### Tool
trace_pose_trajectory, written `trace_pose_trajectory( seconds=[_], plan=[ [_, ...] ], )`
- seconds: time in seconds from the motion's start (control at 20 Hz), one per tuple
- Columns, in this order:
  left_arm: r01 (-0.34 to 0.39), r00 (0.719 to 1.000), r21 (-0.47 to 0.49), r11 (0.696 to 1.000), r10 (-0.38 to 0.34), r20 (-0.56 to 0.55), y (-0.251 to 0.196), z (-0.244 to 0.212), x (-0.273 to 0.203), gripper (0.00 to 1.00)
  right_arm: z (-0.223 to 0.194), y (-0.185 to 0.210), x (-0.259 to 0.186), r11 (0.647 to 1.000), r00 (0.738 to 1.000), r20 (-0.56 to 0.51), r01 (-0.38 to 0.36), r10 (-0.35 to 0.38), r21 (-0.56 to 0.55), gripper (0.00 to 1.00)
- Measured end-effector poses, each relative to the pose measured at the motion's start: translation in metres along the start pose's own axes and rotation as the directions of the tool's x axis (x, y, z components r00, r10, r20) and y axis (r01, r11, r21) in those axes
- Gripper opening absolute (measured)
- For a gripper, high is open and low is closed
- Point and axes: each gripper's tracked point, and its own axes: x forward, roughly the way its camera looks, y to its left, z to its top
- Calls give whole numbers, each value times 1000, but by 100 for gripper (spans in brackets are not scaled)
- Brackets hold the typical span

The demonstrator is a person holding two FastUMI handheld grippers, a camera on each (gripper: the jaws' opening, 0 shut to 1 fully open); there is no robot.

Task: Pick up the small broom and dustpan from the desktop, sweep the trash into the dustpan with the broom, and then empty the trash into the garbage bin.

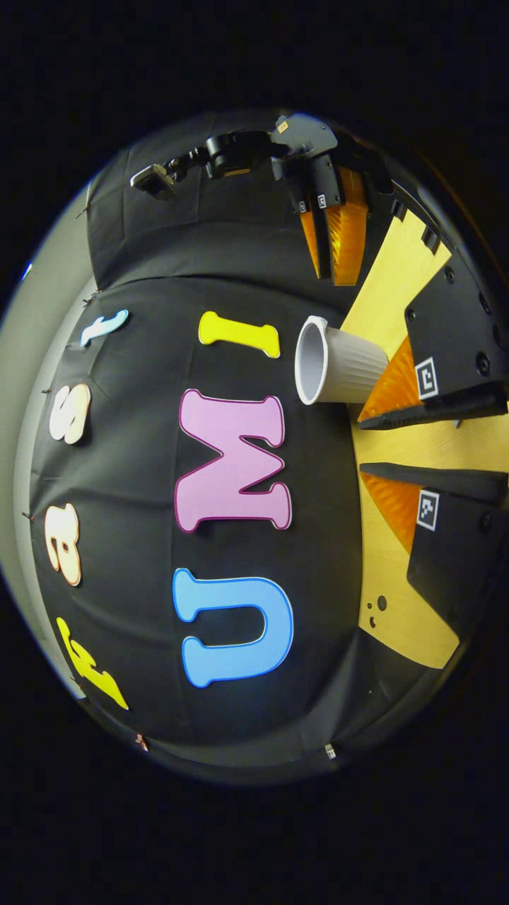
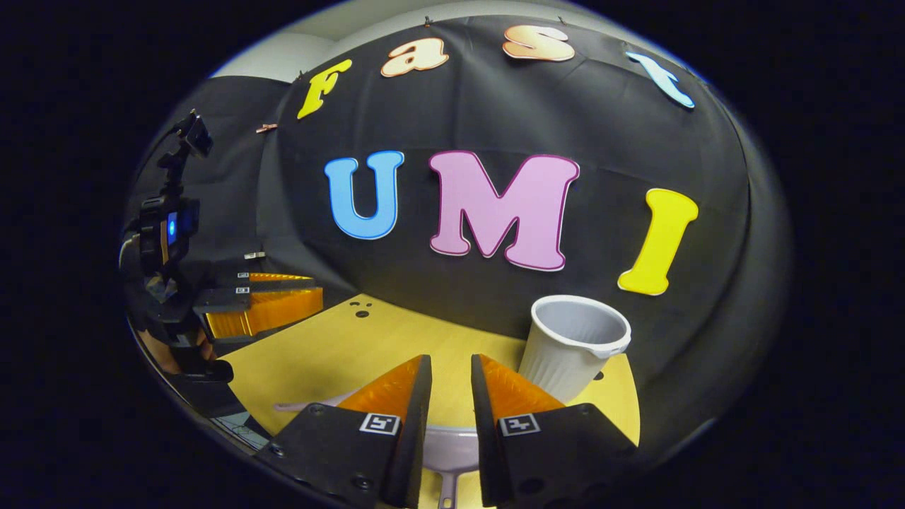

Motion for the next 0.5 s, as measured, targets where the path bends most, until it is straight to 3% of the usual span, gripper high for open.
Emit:
trace_pose_trajectory(
  seconds=[0.45,0.5],
  plan=[
    [-21,999,0,1000,21,-36,3,-10,2,33,9,-8,0,998,999,10,33,-33,47,36],
    [-21,999,-5,1000,21,-40,4,-12,2,25,8,-7,0,998,999,3,34,-34,51,36]
  ],
)
